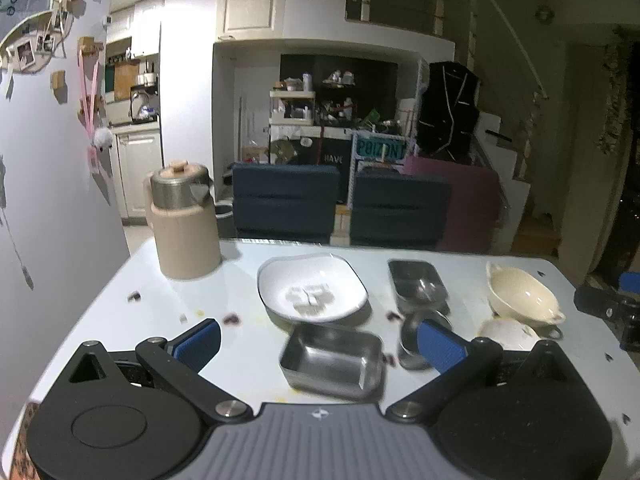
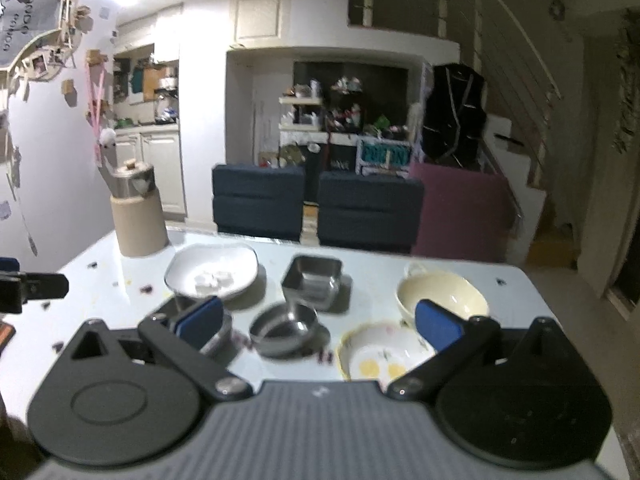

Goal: Organize plates and bowls
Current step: 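Move both grippers to the white Ginkgo leaf plate rim and close them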

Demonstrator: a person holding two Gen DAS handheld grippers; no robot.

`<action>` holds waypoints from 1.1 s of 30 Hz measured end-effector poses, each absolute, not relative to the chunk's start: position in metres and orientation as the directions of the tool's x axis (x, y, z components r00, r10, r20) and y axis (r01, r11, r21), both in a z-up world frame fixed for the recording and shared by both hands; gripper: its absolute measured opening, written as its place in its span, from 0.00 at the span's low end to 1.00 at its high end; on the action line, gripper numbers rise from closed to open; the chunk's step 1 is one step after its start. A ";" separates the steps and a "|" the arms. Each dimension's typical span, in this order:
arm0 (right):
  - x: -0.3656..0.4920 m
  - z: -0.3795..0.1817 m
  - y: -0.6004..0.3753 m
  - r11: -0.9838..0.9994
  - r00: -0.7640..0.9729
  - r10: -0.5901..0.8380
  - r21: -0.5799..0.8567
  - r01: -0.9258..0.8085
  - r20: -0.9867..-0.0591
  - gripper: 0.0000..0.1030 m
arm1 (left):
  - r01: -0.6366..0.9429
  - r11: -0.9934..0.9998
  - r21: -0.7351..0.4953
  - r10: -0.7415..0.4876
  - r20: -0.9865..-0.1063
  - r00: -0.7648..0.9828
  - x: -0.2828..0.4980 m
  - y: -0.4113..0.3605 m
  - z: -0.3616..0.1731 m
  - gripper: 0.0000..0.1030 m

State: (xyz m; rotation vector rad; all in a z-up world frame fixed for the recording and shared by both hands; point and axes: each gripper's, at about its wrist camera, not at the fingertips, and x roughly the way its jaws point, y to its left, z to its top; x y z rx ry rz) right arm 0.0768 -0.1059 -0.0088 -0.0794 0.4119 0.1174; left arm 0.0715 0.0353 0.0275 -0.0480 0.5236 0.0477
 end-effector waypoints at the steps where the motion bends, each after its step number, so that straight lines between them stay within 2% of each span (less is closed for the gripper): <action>1: 0.083 -0.007 -0.104 0.988 0.909 0.115 -0.047 -0.146 -0.400 1.00 | -0.063 0.998 -0.025 0.042 -0.496 0.867 0.077 0.038 0.029 1.00; 4: 0.111 -0.001 -0.097 0.980 0.907 0.165 -0.035 -0.194 -0.387 1.00 | -0.073 0.997 -0.004 0.062 -0.486 0.872 0.101 0.048 0.031 1.00; 11: 0.190 0.001 -0.075 0.960 0.904 0.243 -0.049 -0.277 -0.353 1.00 | -0.102 0.994 -0.043 0.067 -0.497 0.865 0.166 0.081 0.021 1.00; 17: 0.267 -0.013 -0.062 0.953 0.878 0.285 0.016 -0.302 -0.385 1.00 | -0.161 0.986 -0.043 0.120 -0.483 0.868 0.221 0.110 0.003 1.00; 23: 0.337 -0.038 -0.049 0.954 0.857 0.283 0.038 -0.296 -0.431 1.00 | -0.196 0.972 -0.128 0.104 -0.513 0.852 0.276 0.140 -0.026 1.00; 26: 0.367 -0.055 -0.042 0.955 0.831 0.276 0.039 -0.294 -0.483 1.00 | -0.205 0.968 -0.145 0.102 -0.520 0.848 0.297 0.147 -0.044 1.00; 31: 0.409 -0.082 -0.039 0.944 0.743 0.328 0.169 -0.284 -0.584 1.00 | -0.207 0.959 -0.196 0.057 -0.581 0.812 0.325 0.154 -0.070 1.00; 32: 0.419 -0.090 -0.040 0.936 0.717 0.351 0.212 -0.281 -0.602 0.97 | -0.209 0.951 -0.227 0.036 -0.591 0.806 0.329 0.158 -0.075 1.00; 33: 0.428 -0.096 -0.037 0.933 0.700 0.359 0.230 -0.275 -0.618 0.90 | -0.215 0.941 -0.262 0.016 -0.601 0.799 0.333 0.161 -0.081 0.99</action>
